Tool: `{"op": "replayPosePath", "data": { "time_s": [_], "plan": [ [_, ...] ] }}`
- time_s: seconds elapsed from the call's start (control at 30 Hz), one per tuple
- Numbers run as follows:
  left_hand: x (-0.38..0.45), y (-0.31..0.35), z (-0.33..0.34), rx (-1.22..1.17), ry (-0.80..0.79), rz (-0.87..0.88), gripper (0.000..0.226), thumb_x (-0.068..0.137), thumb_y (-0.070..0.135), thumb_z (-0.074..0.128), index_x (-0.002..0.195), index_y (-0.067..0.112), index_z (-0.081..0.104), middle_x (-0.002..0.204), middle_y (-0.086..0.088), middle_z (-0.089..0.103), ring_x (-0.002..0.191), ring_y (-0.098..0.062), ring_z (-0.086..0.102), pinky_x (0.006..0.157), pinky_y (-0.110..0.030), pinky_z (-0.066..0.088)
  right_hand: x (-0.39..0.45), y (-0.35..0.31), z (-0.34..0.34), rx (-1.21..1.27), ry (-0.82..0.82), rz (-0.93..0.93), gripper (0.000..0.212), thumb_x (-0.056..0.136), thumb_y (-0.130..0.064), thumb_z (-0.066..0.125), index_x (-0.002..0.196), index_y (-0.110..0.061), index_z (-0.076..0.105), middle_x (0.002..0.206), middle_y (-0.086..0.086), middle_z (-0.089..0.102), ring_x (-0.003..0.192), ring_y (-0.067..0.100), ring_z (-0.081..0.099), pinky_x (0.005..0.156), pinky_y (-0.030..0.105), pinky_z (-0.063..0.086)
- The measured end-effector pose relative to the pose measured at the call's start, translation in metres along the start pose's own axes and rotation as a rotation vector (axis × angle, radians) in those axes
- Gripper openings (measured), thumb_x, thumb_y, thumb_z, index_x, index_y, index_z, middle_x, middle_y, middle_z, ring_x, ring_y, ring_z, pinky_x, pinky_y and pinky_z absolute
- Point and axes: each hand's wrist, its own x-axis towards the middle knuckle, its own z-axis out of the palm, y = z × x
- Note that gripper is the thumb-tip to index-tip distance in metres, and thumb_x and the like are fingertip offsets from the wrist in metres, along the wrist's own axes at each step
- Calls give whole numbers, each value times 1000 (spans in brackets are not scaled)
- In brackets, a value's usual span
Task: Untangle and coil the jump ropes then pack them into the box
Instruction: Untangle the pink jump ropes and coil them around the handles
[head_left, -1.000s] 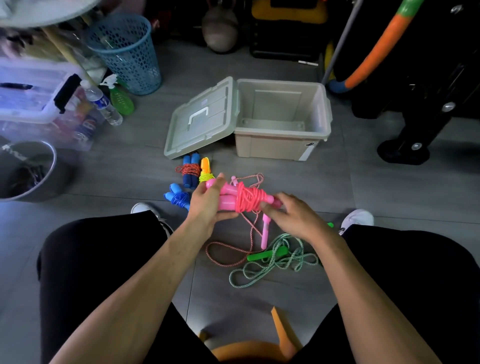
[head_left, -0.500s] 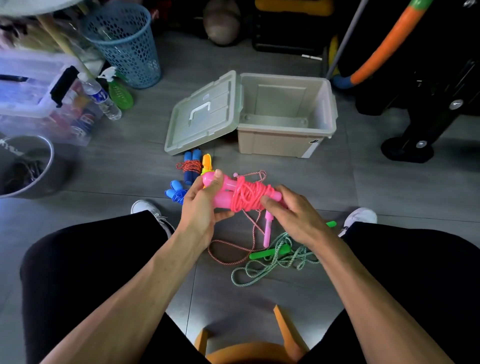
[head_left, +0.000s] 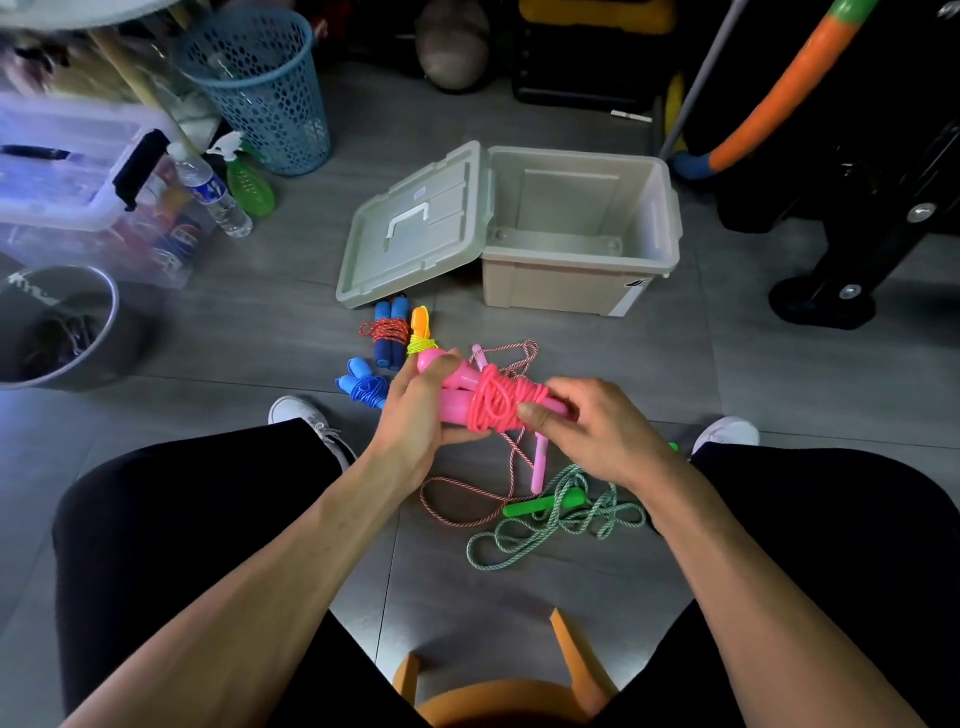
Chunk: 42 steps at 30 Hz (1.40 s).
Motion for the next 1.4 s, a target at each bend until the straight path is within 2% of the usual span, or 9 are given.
{"op": "replayPosePath", "data": {
  "time_s": [0.27, 0.47, 0.57, 0.73, 0.87, 1.03, 1.13, 1.3, 1.4],
  "plan": [
    [-28, 2, 2, -3, -145, 144, 28, 83, 24, 63, 105, 7, 56, 86, -5, 70, 83, -27, 69, 76, -57, 55, -8, 1, -4, -36, -15, -108, 32, 90, -59, 49, 70, -34, 48, 54, -7, 45, 42, 5, 44, 46, 33, 36],
    [-29, -2, -6, 185, -115, 253, 18, 90, 24, 66, 102, 12, 63, 91, -3, 69, 89, -21, 66, 85, -51, 55, -11, -2, -4, -26, -4, -149, 41, 88, -60, 51, 74, -22, 58, 56, -5, 43, 50, 7, 36, 50, 29, 29],
    [-33, -1, -3, 261, -89, 293, 16, 95, 26, 59, 102, 13, 59, 83, 3, 70, 80, -14, 69, 71, -39, 58, -10, -4, -3, -13, 31, -128, 40, 87, -57, 53, 65, -24, 52, 54, -4, 42, 47, 8, 34, 47, 24, 26],
    [-29, -2, 7, 314, 77, 291, 34, 90, 47, 60, 101, 15, 57, 73, 0, 67, 64, -20, 69, 50, -38, 57, -4, -10, 3, -29, 62, -70, 46, 83, -64, 48, 59, -25, 45, 51, -8, 42, 47, 8, 39, 46, 22, 25],
    [-18, 9, 4, 319, -46, 320, 52, 73, 49, 72, 99, 7, 57, 72, -4, 67, 59, -27, 65, 55, -37, 55, -3, -15, -6, 194, 10, -20, 39, 88, -48, 53, 66, -16, 59, 49, -5, 59, 41, -1, 50, 44, 13, 32],
    [-15, 13, -2, 331, -97, 466, 32, 77, 23, 77, 90, 5, 55, 64, 11, 60, 59, -8, 57, 58, -24, 50, -4, -15, -9, 621, -146, 160, 43, 84, -46, 57, 84, -4, 66, 62, 14, 65, 33, 12, 34, 35, 16, 23],
    [-17, 7, -1, 256, -75, 383, 36, 79, 26, 74, 98, 1, 55, 69, 7, 66, 65, -13, 65, 57, -30, 55, -1, -14, -2, 584, -92, 169, 50, 85, -47, 57, 84, 3, 61, 62, 13, 61, 36, 13, 37, 35, 17, 27],
    [-11, 5, -7, 169, -166, 117, 52, 73, 26, 81, 112, 2, 58, 95, -7, 69, 87, -25, 70, 63, -37, 57, 4, -8, -1, 446, -29, 194, 44, 83, -54, 60, 71, -11, 58, 70, 27, 61, 42, 13, 46, 40, 22, 34],
    [-7, 8, -16, 93, -134, 59, 48, 75, 17, 78, 114, -4, 60, 100, -15, 68, 87, -29, 69, 64, -40, 57, 9, -4, 6, 264, 37, 105, 42, 84, -58, 60, 73, -18, 62, 65, 8, 67, 51, 14, 61, 48, 32, 46]
  ]
}}
